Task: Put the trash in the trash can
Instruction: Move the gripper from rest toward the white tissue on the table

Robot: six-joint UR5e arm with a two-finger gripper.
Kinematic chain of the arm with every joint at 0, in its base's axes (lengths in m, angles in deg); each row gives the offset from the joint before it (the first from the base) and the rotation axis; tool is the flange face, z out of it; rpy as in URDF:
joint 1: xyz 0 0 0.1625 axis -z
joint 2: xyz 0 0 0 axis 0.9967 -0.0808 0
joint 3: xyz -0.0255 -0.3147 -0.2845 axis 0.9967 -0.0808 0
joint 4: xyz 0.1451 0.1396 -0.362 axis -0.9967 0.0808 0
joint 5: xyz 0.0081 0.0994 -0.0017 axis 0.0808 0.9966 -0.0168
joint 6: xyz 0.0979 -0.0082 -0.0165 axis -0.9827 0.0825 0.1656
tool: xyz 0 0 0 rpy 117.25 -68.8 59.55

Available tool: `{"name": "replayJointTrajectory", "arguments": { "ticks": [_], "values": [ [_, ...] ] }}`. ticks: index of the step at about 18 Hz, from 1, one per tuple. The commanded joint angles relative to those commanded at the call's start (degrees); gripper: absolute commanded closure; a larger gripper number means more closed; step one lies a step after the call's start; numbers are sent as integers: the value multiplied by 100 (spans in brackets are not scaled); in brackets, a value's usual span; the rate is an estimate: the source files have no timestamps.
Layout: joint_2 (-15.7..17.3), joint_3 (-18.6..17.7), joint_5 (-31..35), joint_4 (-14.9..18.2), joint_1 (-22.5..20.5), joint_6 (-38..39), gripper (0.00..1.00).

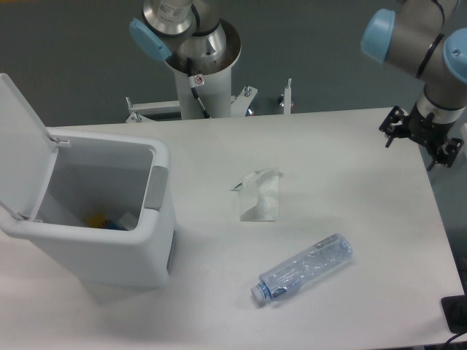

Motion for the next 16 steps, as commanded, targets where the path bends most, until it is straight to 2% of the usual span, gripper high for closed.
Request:
{"name": "replayJointTrajectory", "arguments": {
  "ticks": [6, 12, 16],
  "values": [
    [0, 0, -18, 26, 0, 9, 0],
    [-18, -202, -105, -368, 79, 246, 0],
    [-9, -307, -228, -395, 105, 641, 0]
  ]
}}
